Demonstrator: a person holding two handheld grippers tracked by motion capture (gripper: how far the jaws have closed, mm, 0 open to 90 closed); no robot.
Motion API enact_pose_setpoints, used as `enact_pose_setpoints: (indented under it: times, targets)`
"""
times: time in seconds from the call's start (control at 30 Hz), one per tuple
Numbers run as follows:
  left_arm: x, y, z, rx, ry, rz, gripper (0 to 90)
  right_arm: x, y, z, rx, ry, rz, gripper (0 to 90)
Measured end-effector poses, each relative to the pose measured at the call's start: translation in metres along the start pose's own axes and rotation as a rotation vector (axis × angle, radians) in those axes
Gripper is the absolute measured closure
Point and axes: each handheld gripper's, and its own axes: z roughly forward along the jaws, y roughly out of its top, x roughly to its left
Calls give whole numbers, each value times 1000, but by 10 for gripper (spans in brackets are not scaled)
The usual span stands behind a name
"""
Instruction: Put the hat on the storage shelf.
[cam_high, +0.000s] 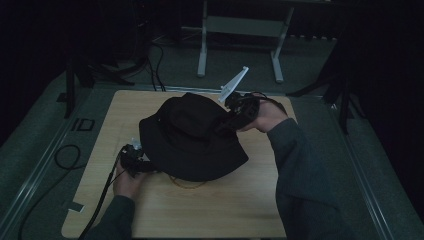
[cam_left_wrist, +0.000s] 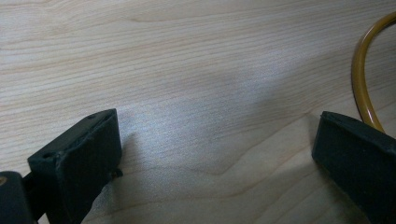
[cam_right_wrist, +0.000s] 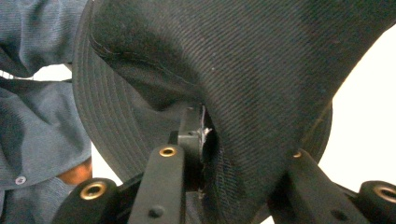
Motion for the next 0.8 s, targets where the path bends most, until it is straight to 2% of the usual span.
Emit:
enact_pose_setpoints:
  times: [0.1,0.2,0.33,0.37,0.5,0.8]
  targets:
    - [0,0,0,-3,4,1,16,0,1,1,4,0,7,655]
    - [0,0,0,-3,5,2,16,-1,1,5,34,1,17,606]
    - [0,0,0,1,5,5,16,-2,1,6,40,-5,47,535]
    - [0,0,0,1,5,6,16,-4,2,7,47,-12,76,453]
    - [0,0,0,0,6,5,15,-5,2,8,51,-38,104,331]
    - [0,0,0,0,6,5,15,-5,2,4,29,-100,134,151]
